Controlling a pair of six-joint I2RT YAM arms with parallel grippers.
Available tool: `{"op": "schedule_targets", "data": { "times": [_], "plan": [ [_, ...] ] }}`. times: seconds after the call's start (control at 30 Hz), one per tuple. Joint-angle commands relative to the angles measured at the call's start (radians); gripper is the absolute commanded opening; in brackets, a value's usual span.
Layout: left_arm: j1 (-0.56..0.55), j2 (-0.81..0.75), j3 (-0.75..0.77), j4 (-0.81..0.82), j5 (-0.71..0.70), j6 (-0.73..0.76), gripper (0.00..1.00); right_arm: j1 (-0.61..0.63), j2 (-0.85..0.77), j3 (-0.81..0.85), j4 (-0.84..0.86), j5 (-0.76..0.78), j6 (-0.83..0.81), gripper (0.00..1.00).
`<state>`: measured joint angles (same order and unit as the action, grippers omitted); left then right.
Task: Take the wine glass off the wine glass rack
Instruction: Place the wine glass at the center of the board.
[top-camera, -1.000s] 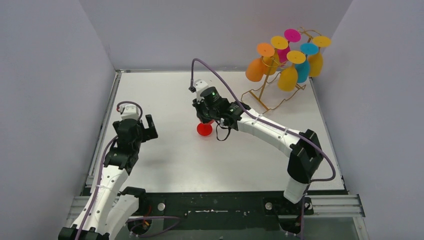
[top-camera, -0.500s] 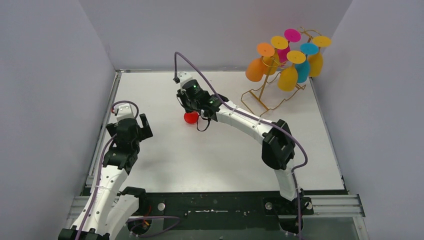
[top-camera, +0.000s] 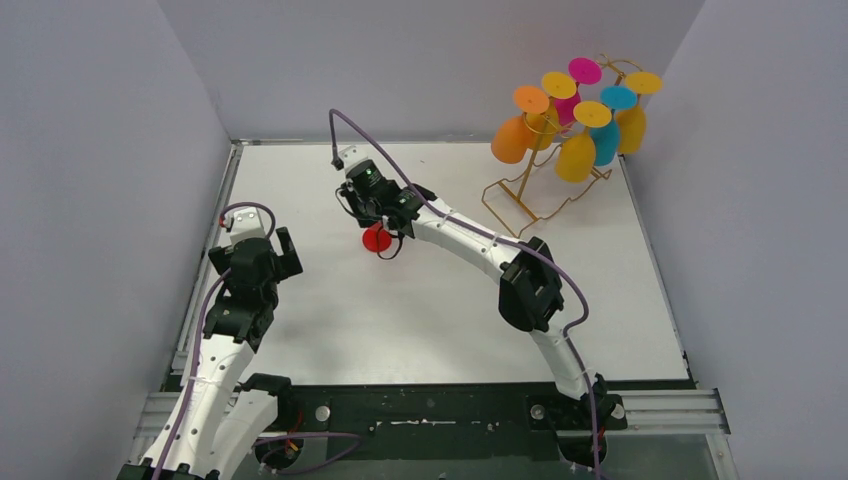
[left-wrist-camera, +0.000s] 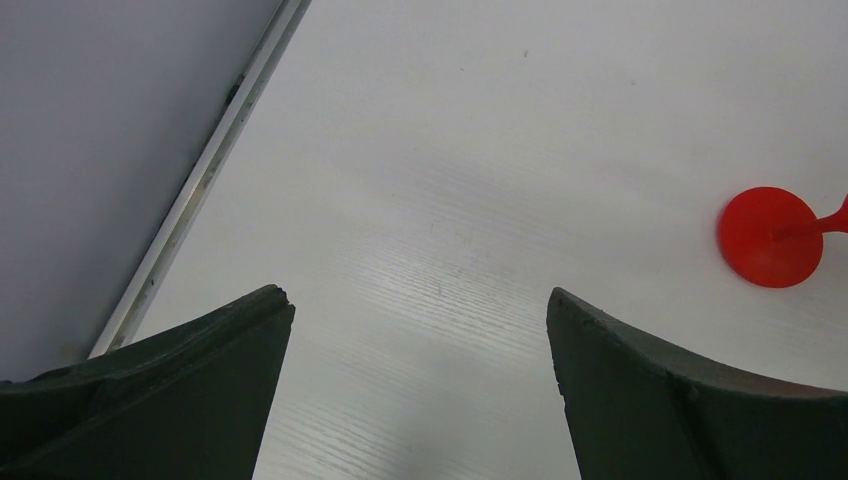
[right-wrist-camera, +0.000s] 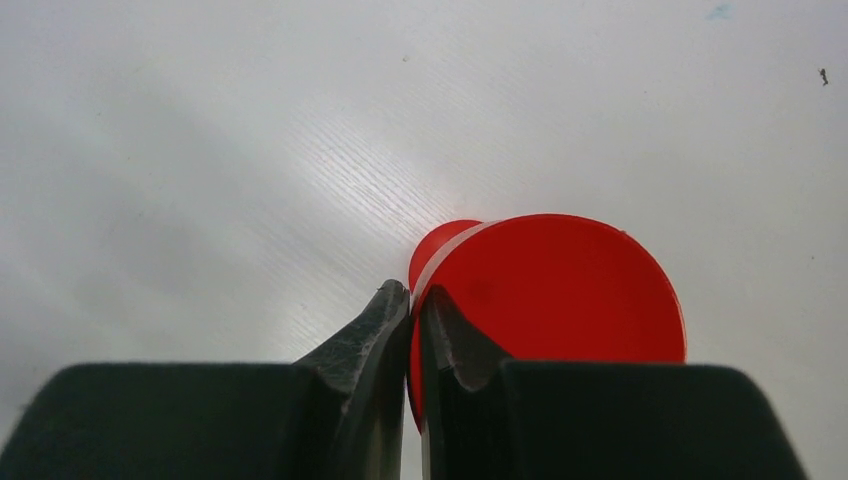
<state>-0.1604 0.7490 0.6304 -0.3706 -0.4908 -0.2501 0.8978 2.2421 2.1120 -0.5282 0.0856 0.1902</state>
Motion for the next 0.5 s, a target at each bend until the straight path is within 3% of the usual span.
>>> {"op": "schedule_targets", "data": {
  "times": [0.0,0.17,0.33,0.47],
  "plan": [
    [0.004,-0.017,0.023,0.035,-0.019,0.014,0.97,0.007,-0.009,0.055,-0.013,0.042,-0.023,0.15],
    [0.005,-0.014,0.022,0.038,-0.007,0.017,0.97,0.006,-0.004,0.096,-0.038,0.039,-0.046,0.28],
    [0.004,-0.016,0.019,0.041,0.0,0.02,0.97,0.006,-0.014,0.135,-0.044,0.023,-0.063,0.31],
    [0.003,-0.015,0.019,0.04,0.011,0.021,0.97,0.006,-0.061,0.134,-0.045,0.018,-0.062,0.43]
  ]
}}
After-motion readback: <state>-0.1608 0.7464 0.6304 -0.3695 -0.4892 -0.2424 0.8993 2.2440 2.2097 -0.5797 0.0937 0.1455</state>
